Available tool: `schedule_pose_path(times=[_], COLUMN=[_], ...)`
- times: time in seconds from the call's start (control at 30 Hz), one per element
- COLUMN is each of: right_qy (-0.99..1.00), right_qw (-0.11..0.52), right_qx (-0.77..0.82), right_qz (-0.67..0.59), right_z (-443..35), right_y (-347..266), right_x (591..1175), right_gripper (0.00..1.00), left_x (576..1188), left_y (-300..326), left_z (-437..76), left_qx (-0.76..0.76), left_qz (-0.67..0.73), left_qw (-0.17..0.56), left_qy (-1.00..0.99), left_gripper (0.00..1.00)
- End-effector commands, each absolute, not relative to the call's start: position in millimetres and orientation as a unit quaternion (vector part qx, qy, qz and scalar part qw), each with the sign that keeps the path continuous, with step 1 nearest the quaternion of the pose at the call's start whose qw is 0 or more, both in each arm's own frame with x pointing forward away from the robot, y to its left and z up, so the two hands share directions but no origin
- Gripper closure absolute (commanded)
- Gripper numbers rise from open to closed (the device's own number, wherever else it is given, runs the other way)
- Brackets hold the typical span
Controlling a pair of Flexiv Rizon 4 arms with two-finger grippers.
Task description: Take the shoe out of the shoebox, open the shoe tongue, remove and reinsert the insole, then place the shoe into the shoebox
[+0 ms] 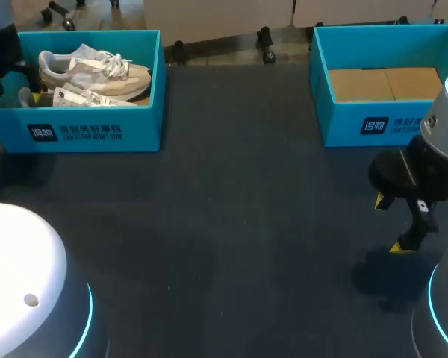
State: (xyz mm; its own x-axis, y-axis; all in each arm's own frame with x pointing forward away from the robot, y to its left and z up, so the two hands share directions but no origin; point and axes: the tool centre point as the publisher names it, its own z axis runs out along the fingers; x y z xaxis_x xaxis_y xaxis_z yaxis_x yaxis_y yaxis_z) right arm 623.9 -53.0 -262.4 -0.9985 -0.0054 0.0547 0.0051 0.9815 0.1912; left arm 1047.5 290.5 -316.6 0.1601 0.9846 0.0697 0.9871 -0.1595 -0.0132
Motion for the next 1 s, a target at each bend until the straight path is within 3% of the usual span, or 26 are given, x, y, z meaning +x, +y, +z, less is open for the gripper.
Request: schedule_pose_path(times=[0.03, 0.87, 0.93, 1.0], right_qy=[-0.995, -0.995, -0.995, -0.995], right_qw=[0.027, 0.027, 0.027, 0.027], right_qx=[0.0, 0.0, 0.0, 0.0], right_qz=[-0.095, -0.095, -0.095, -0.095], right_z=[-263.6, -263.6, -263.6, -263.6], right_y=[-52.7, -52.7, -52.7, -52.7], right_x=[623.6, 623.6, 623.6, 623.6], right_gripper=[0.0, 0.0, 0.0, 0.0], left_x=[1054.4, 1057.9, 1057.3, 1055.8], left_y=[288.0, 295.7, 295.9, 295.5], left_z=[-323.6, -364.8, -368.3, -370.7], left_qx=[-0.757, -0.736, -0.734, -0.733], left_qz=[-0.021, 0.006, 0.004, 0.003], left_qw=[0.031, 0.043, 0.046, 0.047], left_qy=[-0.652, -0.676, -0.678, -0.678], left_gripper=[0.1, 0.21, 0.27, 0.39])
